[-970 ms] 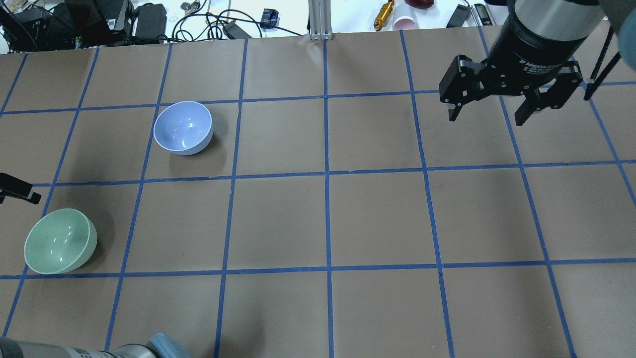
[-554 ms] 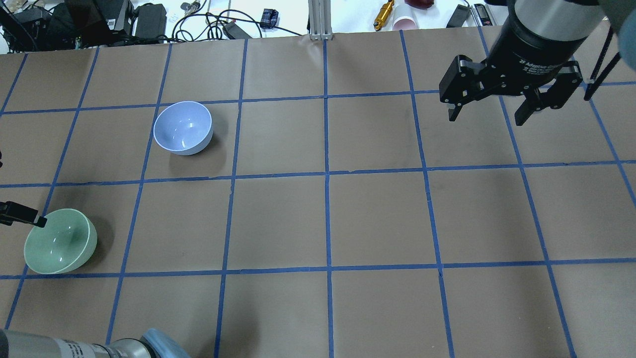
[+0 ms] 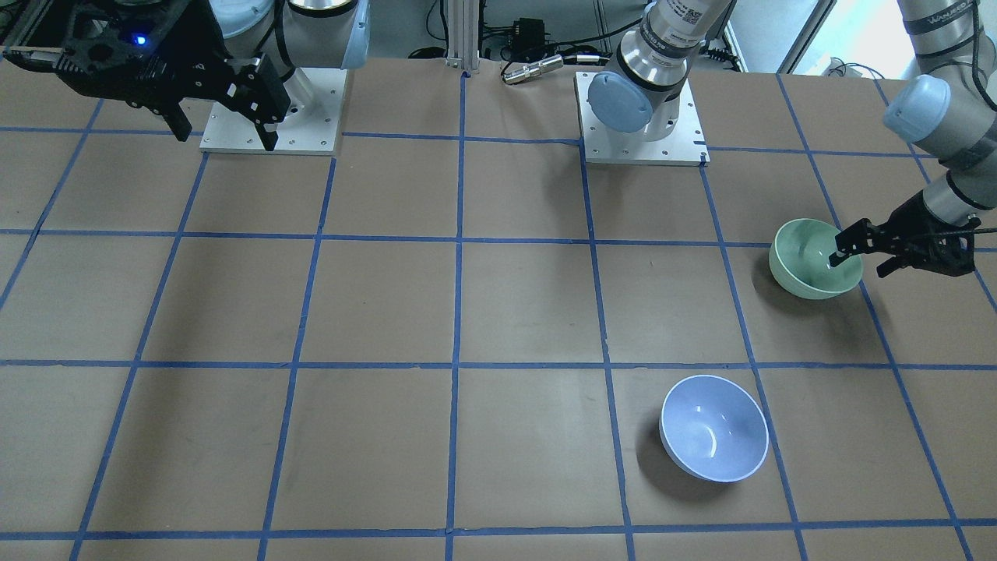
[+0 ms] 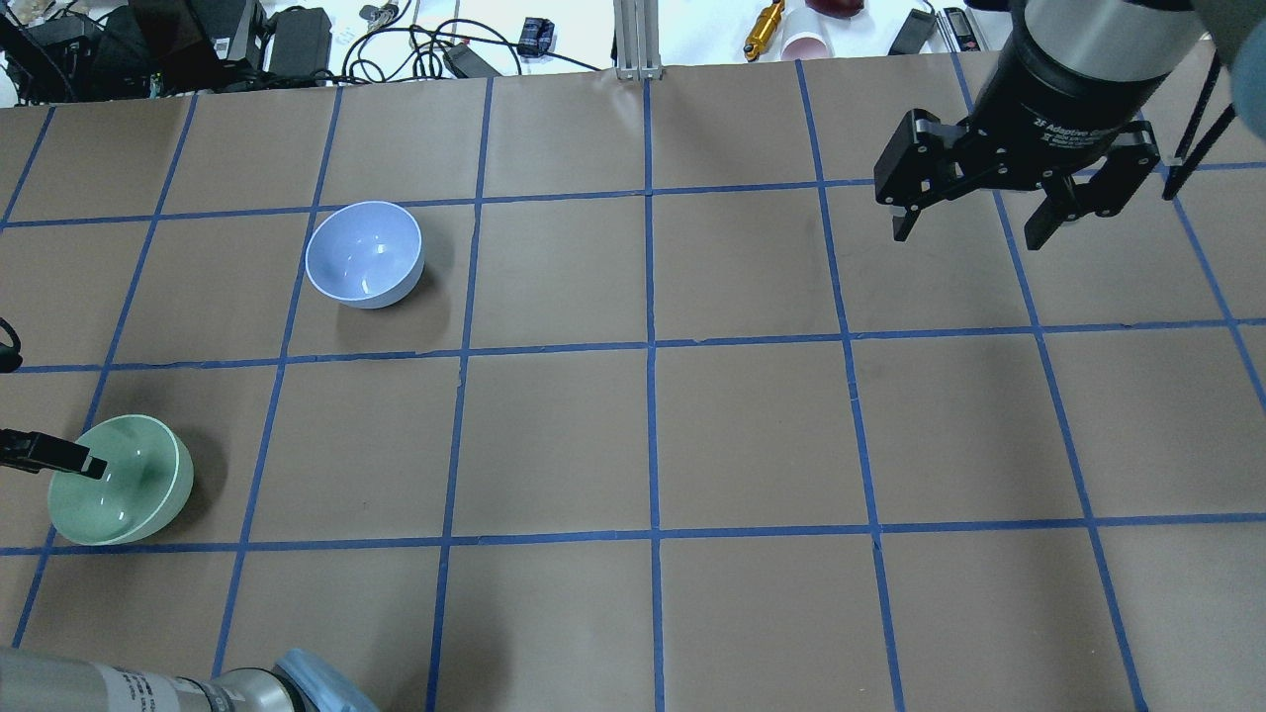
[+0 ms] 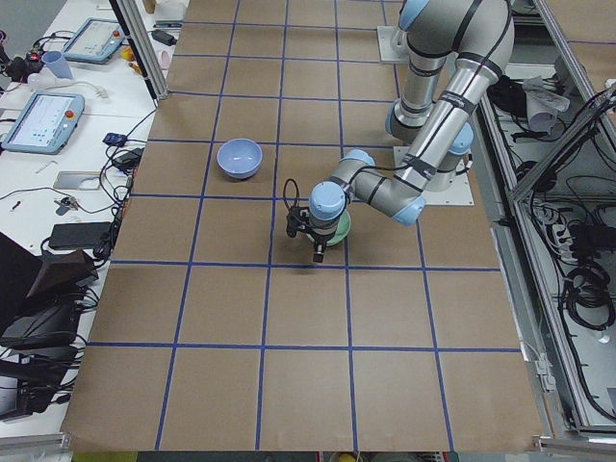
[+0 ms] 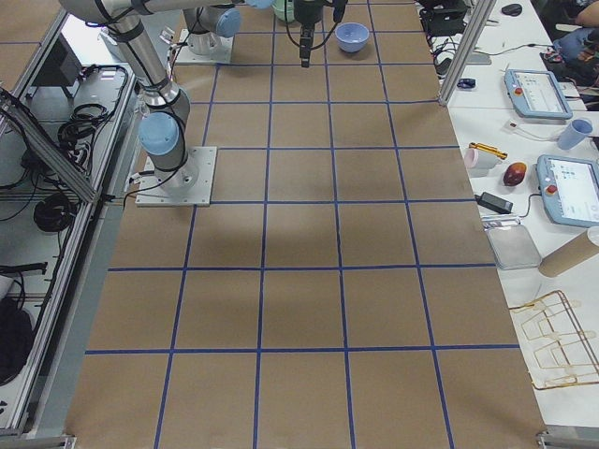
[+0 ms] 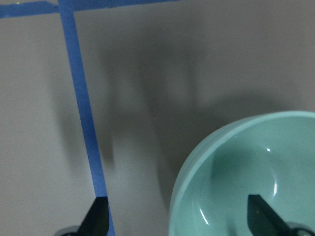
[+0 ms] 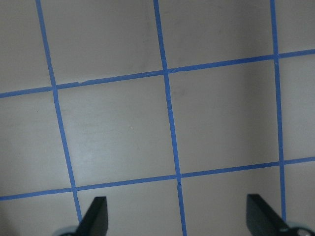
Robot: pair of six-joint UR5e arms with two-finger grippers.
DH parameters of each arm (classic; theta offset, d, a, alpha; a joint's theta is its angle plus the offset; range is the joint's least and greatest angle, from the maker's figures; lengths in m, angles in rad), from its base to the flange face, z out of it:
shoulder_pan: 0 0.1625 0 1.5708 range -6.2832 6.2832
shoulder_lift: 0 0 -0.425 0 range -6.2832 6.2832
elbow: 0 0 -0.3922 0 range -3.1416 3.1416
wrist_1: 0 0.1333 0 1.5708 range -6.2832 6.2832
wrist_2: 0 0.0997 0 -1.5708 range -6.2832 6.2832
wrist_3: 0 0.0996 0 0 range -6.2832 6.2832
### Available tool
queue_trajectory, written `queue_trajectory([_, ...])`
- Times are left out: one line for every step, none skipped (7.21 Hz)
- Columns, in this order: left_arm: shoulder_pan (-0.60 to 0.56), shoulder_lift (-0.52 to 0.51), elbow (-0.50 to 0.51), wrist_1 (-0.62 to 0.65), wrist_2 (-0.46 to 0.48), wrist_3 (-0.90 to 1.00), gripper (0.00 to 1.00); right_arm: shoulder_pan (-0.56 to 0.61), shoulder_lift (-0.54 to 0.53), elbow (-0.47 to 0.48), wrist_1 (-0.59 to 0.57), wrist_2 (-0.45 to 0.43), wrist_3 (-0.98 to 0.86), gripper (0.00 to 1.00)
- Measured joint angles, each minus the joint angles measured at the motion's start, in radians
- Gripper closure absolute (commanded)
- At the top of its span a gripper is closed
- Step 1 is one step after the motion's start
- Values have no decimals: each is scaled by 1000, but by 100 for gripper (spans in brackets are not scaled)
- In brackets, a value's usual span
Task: Stack green bowl on blue bowl
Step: 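Lower the left gripper onto the rim of the pale green bowl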
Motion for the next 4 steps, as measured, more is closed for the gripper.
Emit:
queue_trajectory([8, -9, -7, 3, 0, 10, 0, 0, 0, 0, 0, 0, 0, 0])
queue_trajectory([11, -19, -13, 6, 0, 12, 0, 0, 0, 0, 0, 0, 0, 0])
queue_trajectory([11, -26, -17, 6, 0, 11, 0, 0, 0, -1, 0, 0, 0, 0])
queue_trajectory([12, -30, -21, 6, 0, 9, 0, 0, 0, -1, 0, 0, 0, 0])
